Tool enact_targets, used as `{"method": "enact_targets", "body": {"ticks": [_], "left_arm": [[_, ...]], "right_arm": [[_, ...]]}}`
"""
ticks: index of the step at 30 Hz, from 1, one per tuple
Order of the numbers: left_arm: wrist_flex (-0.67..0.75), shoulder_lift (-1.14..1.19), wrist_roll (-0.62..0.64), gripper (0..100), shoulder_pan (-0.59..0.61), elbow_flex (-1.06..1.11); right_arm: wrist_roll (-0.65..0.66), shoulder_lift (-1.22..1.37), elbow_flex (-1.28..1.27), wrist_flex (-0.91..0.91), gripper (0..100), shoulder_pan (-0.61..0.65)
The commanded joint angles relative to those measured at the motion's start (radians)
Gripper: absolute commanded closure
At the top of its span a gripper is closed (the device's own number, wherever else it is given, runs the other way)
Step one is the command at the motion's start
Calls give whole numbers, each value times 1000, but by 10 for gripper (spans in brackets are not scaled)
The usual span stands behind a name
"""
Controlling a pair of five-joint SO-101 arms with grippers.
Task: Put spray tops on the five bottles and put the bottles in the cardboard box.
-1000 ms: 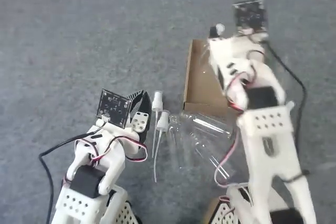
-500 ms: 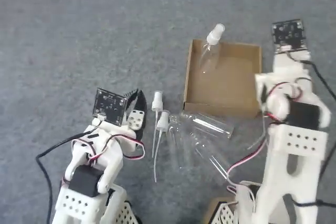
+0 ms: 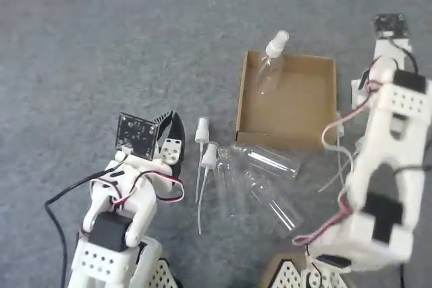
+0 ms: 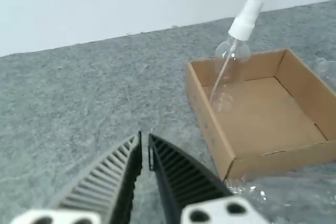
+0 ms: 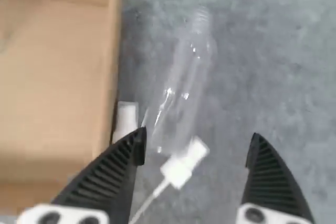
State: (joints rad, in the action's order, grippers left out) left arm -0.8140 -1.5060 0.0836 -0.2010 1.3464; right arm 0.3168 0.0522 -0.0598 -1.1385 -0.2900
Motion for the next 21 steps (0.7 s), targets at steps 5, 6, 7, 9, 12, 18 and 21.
{"method": "enact_targets", "body": {"ticks": [5,6,7,9,12,18,21], "left_arm": [[32,5,-9,988,-2,-8],[32,5,-9,988,-2,-8],[32,5,-9,988,-3,-8],[32,5,-9,988,-3,-8],[32,2,-9,988,-3,-8],[32,2,-9,988,0,-8],[32,0,-9,988,2,-8]], "right_arm": [[-51,420,408,2,742,12],[-51,467,445,2,742,13],[-51,507,480,2,742,15],[-51,585,540,2,743,15],[-51,679,608,-7,745,10],[-84,750,647,-36,868,-7],[-103,722,666,-48,979,-30]]}}
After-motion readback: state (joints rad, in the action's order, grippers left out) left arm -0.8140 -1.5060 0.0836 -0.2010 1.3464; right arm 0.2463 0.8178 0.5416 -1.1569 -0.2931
